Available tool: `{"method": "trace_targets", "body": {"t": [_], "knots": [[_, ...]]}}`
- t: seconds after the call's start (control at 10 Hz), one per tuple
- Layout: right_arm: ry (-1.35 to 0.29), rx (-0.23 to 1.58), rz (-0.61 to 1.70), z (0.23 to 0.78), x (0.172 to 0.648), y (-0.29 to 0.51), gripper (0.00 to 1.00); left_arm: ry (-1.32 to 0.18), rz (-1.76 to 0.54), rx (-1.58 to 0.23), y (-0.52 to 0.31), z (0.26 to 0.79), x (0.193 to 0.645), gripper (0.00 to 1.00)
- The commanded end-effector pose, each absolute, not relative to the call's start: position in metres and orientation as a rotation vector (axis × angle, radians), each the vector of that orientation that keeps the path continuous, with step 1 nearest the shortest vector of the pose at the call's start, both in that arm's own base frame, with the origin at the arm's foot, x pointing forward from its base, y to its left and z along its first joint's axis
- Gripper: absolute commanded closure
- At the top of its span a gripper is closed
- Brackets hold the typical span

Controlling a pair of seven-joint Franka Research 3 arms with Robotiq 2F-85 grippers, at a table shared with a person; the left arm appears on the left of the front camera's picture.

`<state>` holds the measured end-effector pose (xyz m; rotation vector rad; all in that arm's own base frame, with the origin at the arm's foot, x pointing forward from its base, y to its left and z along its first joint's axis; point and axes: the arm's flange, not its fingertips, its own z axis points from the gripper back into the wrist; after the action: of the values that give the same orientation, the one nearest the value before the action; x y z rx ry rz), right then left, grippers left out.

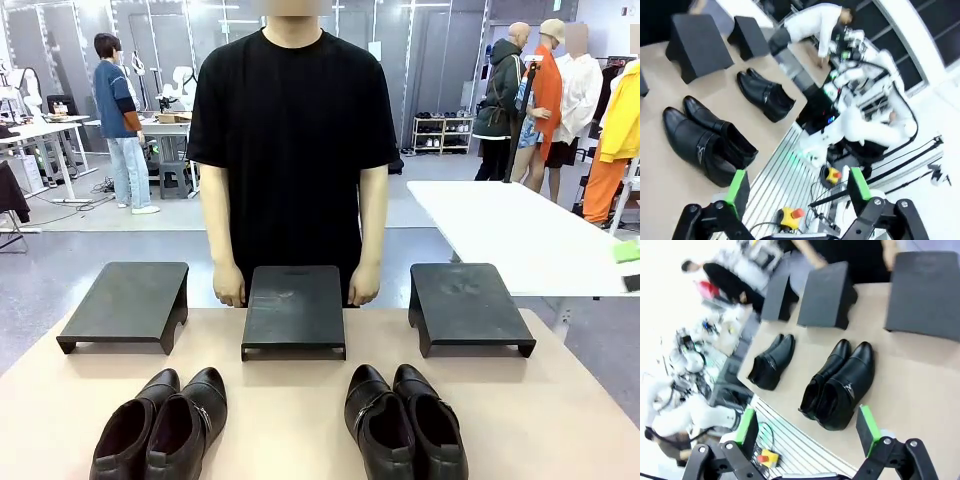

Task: Place the shoes on the stand as instructed by the person.
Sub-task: Pick up one pair of Shoes and place it on the Shoes Stand indicated by the person.

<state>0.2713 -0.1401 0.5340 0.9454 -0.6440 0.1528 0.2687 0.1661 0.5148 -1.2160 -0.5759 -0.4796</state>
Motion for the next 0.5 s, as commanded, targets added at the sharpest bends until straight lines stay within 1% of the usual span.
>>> {"method": "trace_targets", "body": {"t": [0.0,0.2,0.4], "knots": [[-0.691,1.025,0.030,0.498,0.236,-0.174,0.00,-0.641,-0.363,-1.274,0.206,0.489,0.266,0.00],[-0.703,1.068,-0.106,0.475,0.206,-0.206,0.00,-0.697,-0.220,-1.268,0.253,0.467,0.243,0.00],[-0.747,1.075,-0.179,0.466,0.188,-0.226,0.00,-0.754,-0.164,-1.283,0.279,0.456,0.229,0.00]]}}
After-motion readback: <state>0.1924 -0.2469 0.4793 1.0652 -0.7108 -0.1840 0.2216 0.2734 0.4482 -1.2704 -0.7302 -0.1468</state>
